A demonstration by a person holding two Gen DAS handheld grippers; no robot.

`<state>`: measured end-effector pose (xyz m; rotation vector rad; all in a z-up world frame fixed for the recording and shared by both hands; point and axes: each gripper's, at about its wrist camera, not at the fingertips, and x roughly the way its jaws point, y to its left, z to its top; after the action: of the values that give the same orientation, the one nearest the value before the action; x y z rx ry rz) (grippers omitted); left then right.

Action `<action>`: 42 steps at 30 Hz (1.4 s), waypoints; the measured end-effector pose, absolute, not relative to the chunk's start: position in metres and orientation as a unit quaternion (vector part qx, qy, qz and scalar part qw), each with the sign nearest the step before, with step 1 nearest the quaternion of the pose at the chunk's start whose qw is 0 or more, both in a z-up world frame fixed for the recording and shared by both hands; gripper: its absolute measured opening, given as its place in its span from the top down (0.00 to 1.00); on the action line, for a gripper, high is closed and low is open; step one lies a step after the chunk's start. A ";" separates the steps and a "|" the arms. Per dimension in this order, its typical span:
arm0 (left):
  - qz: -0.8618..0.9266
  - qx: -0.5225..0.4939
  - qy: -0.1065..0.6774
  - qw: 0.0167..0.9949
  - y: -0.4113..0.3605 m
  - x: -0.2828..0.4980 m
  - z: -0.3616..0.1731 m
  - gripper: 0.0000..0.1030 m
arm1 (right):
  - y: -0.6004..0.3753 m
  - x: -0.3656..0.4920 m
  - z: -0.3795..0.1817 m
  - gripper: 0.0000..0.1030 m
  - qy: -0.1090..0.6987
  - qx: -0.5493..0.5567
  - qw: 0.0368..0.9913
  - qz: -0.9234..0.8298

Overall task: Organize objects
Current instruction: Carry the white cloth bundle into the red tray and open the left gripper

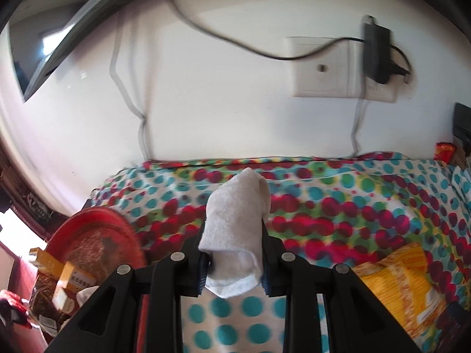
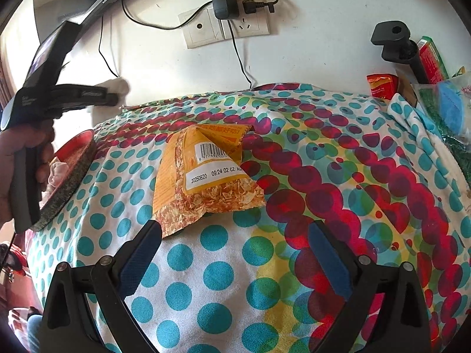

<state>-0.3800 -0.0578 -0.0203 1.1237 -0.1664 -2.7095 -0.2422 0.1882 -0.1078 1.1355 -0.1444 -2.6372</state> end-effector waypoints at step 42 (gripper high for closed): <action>-0.843 0.453 0.089 0.277 -0.355 -0.375 -0.058 0.61 | 0.182 -0.246 -0.110 0.00 -0.040 0.403 0.139 -0.904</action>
<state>-0.3752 -0.3553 -0.0584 1.2168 0.2390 -2.2631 -0.2456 0.1823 -0.1099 1.1659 -0.1159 -2.6125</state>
